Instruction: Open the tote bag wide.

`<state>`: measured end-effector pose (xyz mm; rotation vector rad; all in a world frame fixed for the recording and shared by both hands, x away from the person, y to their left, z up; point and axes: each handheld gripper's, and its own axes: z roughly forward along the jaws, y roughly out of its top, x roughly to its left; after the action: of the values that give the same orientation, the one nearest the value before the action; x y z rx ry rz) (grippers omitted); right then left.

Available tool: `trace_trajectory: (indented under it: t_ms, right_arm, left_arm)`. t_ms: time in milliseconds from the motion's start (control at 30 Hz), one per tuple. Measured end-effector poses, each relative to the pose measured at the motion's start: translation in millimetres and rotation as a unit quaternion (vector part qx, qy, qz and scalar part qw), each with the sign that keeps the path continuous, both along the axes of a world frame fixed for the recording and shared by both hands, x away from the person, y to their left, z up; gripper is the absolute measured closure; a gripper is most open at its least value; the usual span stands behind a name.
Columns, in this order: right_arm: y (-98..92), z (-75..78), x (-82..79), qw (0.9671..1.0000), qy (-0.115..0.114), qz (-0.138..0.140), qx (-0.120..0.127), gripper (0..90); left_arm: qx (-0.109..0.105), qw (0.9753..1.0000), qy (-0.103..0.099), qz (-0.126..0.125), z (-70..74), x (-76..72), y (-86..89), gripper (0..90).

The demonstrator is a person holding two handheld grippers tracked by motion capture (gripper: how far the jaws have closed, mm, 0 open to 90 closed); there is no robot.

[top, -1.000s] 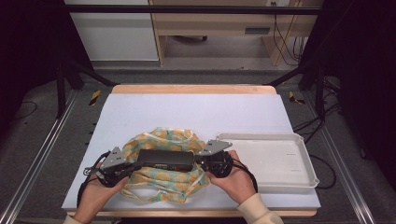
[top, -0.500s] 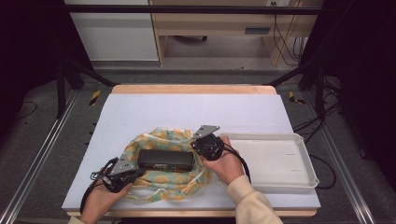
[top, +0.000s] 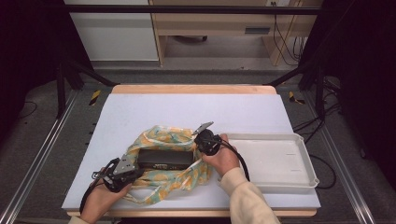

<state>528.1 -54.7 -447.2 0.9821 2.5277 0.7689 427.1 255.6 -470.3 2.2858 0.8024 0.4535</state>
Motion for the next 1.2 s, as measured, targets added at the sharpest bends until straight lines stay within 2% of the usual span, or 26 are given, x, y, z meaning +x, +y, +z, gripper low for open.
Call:
trace_trajectory:
  t_ms: [367, 500, 667, 800, 933, 1033, 1200]
  right_arm:
    - [-2.7, -9.7, 5.4, 0.9995, 0.023, -0.011, -0.018, 90.0]
    - [-2.4, -11.6, 5.6, 0.9993, 0.027, -0.011, -0.024, 90.0]
    - [-2.5, -11.5, 2.8, 0.9992, 0.024, -0.012, -0.028, 90.0]
    - [-6.6, -4.1, -4.0, 0.9999, 0.009, -0.014, -0.003, 90.0]
    - [-10.7, 9.3, -16.3, 0.9993, -0.022, -0.01, 0.028, 90.0]
    - [-11.8, 18.2, -24.2, 0.9981, -0.039, -0.003, 0.048, 90.0]
    - [-12.1, 28.8, -37.3, 0.9967, -0.051, 0.009, 0.063, 90.0]
  left_arm:
    - [0.006, 0.9999, 0.001, 0.009, -3.2, 4.8, 5.4, 90.0]
    - [0.009, 0.9999, -0.003, 0.012, -3.3, 6.5, 8.0, 90.0]
    - [0.001, 0.9999, 0.0, 0.011, -1.3, 5.0, 10.4, 90.0]
    - [-0.005, 1.0, 0.0, -0.001, 5.2, -0.9, 10.8, 90.0]
    - [-0.022, 0.9997, -0.007, -0.003, 15.6, -7.1, 15.0, 90.0]
    - [-0.053, 0.9986, -0.009, -0.005, 24.7, -10.6, 19.8, 90.0]
    - [-0.071, 0.9971, -0.027, -0.007, 42.5, -10.0, 19.7, 90.0]
